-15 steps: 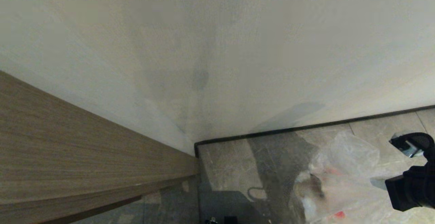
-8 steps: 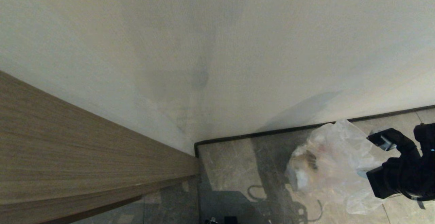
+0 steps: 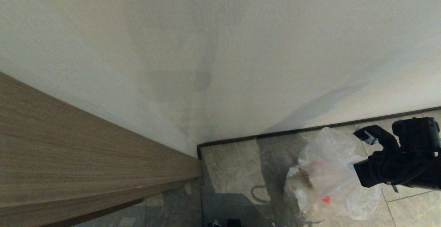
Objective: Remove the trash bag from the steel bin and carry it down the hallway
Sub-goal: Put the trash bag at the door
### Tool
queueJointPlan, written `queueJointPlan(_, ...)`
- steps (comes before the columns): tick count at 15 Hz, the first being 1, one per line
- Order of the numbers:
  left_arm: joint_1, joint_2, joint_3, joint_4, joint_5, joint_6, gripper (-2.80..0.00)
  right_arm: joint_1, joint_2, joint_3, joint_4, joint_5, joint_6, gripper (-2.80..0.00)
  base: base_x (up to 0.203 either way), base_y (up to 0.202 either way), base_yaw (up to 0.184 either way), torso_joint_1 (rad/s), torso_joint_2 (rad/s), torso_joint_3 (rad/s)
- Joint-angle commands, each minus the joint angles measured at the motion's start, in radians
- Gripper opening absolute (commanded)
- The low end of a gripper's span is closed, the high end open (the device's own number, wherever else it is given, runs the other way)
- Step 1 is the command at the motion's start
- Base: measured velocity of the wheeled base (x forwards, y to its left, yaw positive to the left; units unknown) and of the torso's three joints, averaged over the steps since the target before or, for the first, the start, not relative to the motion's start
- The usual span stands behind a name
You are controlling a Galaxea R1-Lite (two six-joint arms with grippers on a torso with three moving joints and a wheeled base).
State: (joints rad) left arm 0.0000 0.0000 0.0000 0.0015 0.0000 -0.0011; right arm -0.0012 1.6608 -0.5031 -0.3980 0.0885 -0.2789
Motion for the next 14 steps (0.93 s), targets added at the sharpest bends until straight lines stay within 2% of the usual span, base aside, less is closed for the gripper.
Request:
queueJointPlan(1, 0.0, 0.0, 0.0, 0.0, 0.0, 0.0, -2.8, -0.005, 0.044, -0.007, -0.014, 0.003, -0.002, -0.94, 0.0, 0.0, 0.0, 0.0, 0.0, 0.0)
queueJointPlan(2, 0.0, 0.0, 0.0, 0.0, 0.0, 0.0, -2.8, -0.005, 0.052, -0.012, -0.016, 0.001, -0.003, 0.0, 0.0, 0.0, 0.0, 0.0, 0.0, 0.0)
queueJointPlan(7, 0.0, 0.0, 0.0, 0.0, 0.0, 0.0, -2.8, -0.019, 0.028, 0.004, -0.045, 0.011, 0.035, 0.0, 0.0, 0.0, 0.0, 0.0, 0.0, 0.0)
queueJointPlan(8, 0.0, 0.0, 0.0, 0.0, 0.0, 0.0, -2.8, -0.022, 0.024, 0.006, -0.038, 0.017, 0.033, -2.8, 0.0, 0.0, 0.0, 0.0, 0.0, 0.0)
queueJointPlan(11, 0.0, 0.0, 0.0, 0.0, 0.0, 0.0, -2.8, -0.022, 0.023, -0.001, -0.035, 0.011, -0.007, -2.8, 0.0, 0.0, 0.0, 0.0, 0.0, 0.0)
queueJointPlan(14, 0.0, 0.0, 0.0, 0.0, 0.0, 0.0, -2.8, -0.023, 0.01, -0.002, -0.038, 0.012, -0.009, -2.8, 0.0, 0.0, 0.0, 0.0, 0.0, 0.0)
